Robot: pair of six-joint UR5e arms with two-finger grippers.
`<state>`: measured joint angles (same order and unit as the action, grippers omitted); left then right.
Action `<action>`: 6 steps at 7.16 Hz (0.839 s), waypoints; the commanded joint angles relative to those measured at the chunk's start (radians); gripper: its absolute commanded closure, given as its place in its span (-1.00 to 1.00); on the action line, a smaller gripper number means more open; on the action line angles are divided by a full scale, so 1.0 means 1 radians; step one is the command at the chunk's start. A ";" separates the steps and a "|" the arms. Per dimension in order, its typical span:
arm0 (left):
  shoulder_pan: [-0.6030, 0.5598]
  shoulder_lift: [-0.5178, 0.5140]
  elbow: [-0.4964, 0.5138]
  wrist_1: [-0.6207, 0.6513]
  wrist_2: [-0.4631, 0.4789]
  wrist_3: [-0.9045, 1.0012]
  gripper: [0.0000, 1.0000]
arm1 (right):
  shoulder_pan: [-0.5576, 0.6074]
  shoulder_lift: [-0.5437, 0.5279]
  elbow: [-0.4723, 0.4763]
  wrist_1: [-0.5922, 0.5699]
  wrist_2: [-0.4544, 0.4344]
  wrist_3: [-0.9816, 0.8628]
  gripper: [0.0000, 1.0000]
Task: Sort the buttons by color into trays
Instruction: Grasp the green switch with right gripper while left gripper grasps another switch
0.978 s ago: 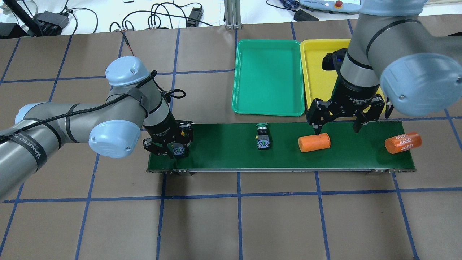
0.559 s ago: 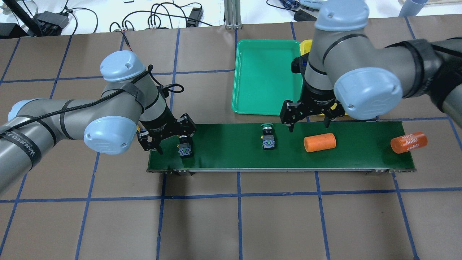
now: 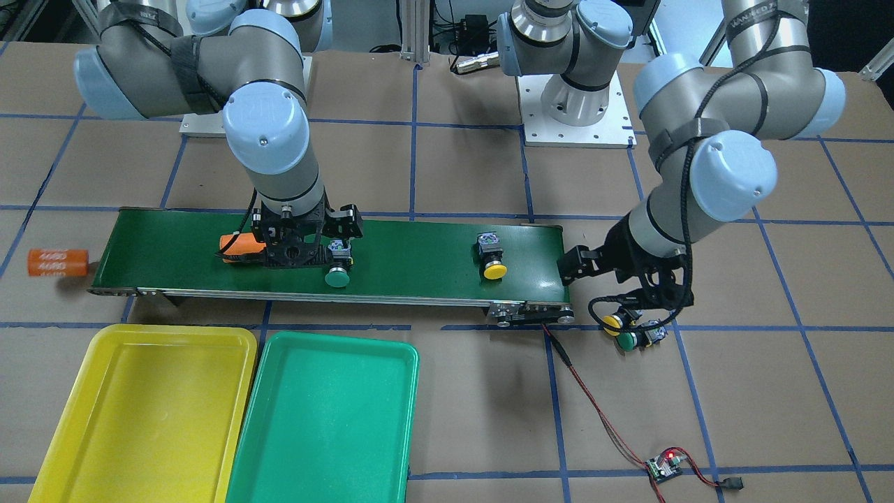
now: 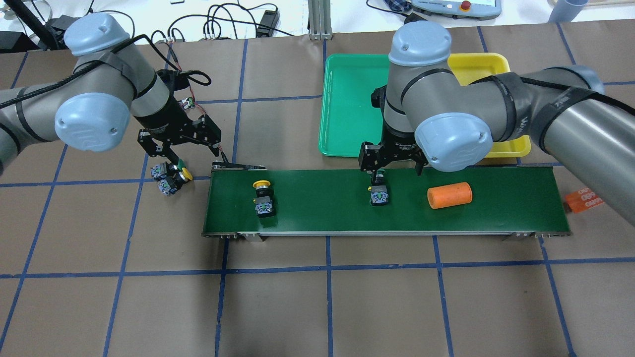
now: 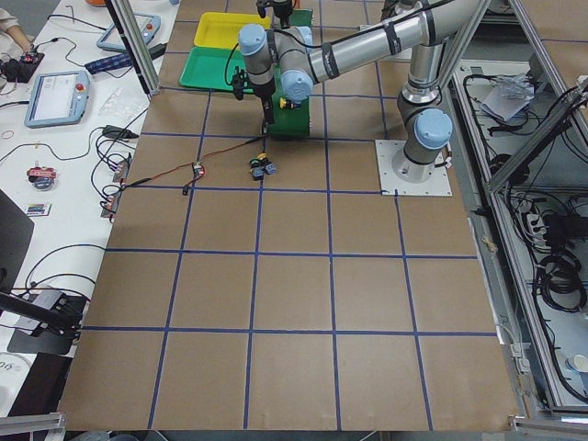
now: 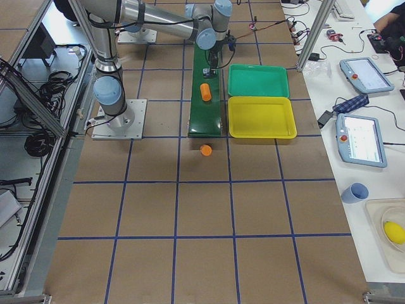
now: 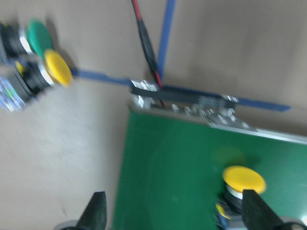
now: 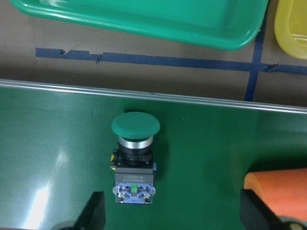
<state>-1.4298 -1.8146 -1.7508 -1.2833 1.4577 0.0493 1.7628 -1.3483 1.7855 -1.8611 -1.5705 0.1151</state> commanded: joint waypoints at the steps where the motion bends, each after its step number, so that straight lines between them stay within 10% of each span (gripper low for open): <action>1: 0.069 -0.107 0.069 0.022 0.010 0.066 -1.00 | 0.001 0.064 0.000 -0.021 0.000 -0.002 -1.00; 3: 0.150 -0.181 0.059 0.094 0.067 0.182 -1.00 | 0.001 0.110 -0.001 -0.055 0.000 0.000 -1.00; 4: 0.154 -0.205 0.047 0.129 0.069 0.178 -1.00 | 0.001 0.116 0.002 -0.053 -0.003 0.000 -0.49; 5: 0.152 -0.227 0.045 0.153 0.069 0.173 -1.00 | 0.000 0.116 0.000 -0.050 -0.005 0.000 0.63; 6: 0.152 -0.238 0.045 0.165 0.069 0.176 -1.00 | 0.000 0.113 0.000 -0.038 -0.009 0.001 1.00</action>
<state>-1.2793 -2.0328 -1.7035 -1.1413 1.5254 0.2218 1.7632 -1.2342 1.7858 -1.9091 -1.5756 0.1154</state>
